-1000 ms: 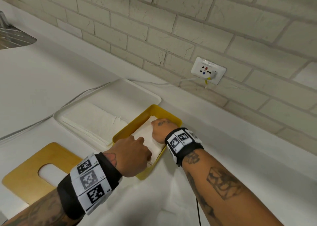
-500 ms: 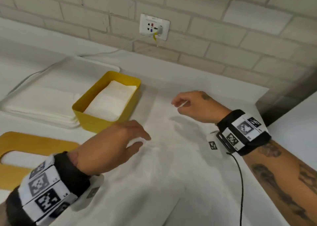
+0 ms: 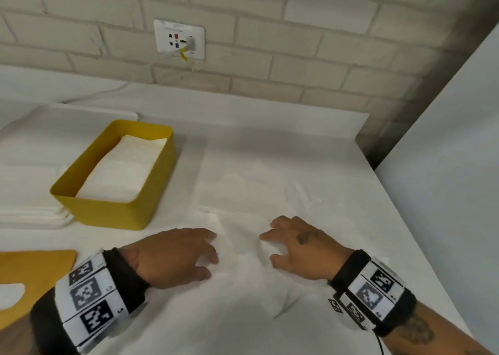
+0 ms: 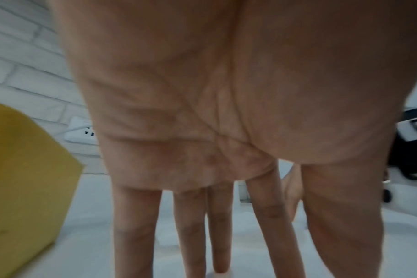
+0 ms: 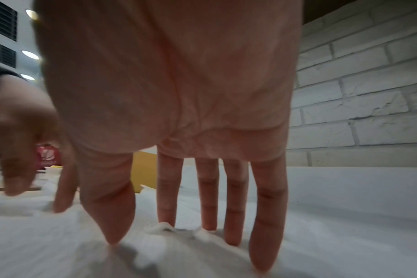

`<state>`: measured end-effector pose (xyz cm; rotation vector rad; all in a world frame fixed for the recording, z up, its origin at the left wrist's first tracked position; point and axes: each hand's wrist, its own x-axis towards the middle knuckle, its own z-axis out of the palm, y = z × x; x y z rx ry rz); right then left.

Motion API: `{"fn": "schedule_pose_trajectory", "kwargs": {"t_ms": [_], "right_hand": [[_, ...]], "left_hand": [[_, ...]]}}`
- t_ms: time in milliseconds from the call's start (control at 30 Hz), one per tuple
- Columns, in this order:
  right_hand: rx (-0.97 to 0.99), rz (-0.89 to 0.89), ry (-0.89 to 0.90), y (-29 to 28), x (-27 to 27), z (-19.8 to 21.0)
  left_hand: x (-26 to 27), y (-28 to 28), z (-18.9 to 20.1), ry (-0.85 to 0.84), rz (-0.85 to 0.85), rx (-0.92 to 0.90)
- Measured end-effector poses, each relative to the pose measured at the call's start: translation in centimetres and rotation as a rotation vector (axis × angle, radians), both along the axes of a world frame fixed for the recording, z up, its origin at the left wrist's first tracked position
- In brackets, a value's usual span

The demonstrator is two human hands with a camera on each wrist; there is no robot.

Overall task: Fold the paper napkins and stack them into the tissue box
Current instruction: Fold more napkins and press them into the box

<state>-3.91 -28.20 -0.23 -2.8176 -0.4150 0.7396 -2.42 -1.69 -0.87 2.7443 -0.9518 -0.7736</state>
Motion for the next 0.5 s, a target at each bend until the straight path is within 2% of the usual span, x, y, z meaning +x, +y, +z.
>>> {"fn": "schedule_pose_trajectory", "kwargs": {"t_ms": [133, 233, 300, 400, 500], "right_hand": [[-0.011, 0.028, 0.073, 0.1, 1.1, 1.5], [0.217, -0.131, -0.1, 0.2, 4.8, 2.4], [0.291, -0.231, -0.199, 0.5, 8.2, 2.1], [0.202, -0.266, -0.087, 1.5, 12.0, 0.7], [0.072, -0.252, -0.031, 2.2, 13.5, -0.6]], "left_hand": [[0.8, 0.8, -0.1, -0.009, 0.06, -0.039], [0.6, 1.0, -0.6, 0.005, 0.107, -0.09], [0.4, 1.0, -0.8, 0.002, 0.129, -0.099], [0.1, 0.9, -1.2, -0.012, 0.163, -0.112], [-0.3, 1.0, -1.5, -0.019, 0.203, -0.122]]}}
